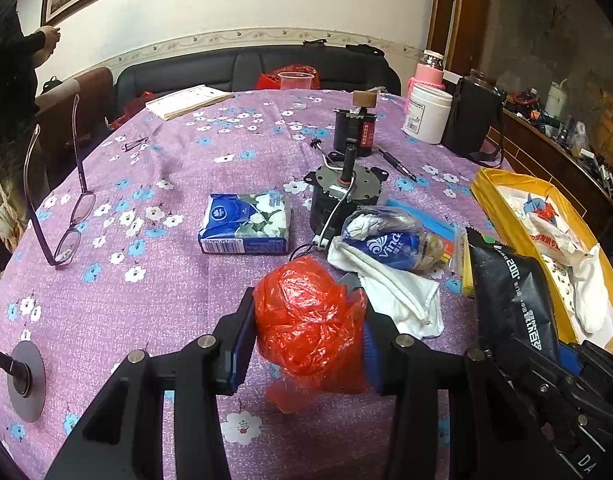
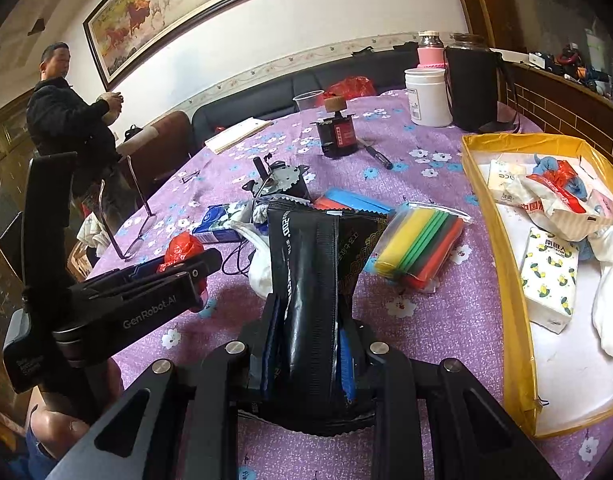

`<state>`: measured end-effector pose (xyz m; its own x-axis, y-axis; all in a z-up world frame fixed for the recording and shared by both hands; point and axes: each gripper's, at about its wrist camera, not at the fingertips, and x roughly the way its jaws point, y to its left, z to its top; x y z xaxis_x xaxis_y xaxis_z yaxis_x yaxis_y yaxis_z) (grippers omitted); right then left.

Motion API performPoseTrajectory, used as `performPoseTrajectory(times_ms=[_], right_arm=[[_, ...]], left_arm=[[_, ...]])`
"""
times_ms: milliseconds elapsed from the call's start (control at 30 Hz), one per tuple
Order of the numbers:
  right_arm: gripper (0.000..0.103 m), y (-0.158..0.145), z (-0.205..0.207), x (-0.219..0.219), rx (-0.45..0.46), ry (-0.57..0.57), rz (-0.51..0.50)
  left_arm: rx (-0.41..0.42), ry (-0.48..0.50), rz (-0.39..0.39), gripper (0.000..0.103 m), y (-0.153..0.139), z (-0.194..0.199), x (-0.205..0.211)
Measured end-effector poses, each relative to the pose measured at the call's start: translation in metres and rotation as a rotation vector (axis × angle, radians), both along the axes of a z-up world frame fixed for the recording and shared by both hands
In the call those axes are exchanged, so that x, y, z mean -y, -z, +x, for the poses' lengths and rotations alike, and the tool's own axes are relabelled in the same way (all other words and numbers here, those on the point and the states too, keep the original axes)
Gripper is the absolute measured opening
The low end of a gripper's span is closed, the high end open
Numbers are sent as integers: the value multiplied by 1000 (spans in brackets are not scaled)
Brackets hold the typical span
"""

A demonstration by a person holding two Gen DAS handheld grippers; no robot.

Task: Organize soft objects
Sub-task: 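Lift the red plastic bag and black bag off the table with both tools, then carry the red bag and black bag over the tray with both tools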

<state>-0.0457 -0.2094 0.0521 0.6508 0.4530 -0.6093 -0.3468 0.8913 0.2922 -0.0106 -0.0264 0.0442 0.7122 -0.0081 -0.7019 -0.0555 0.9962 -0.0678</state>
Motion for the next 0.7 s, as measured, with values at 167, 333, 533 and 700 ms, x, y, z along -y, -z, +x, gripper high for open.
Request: performPoseTrajectory(times_ms=[167,333,533,700], right_arm=[[28,1,-2,-1,-1,-11,6],[28,0,-3,1,2,-2,11],[28,-9,-5,7,18,10,21],[28,-19,-5,25,35,41,42]], left_arm=[[7,3,-3,44,-1,-1,0],[10,8,-9,44,-1,-2,0],[3,28,-41,44,-1,-1,-1],[-4,60,-60,44,-4,-4,7]])
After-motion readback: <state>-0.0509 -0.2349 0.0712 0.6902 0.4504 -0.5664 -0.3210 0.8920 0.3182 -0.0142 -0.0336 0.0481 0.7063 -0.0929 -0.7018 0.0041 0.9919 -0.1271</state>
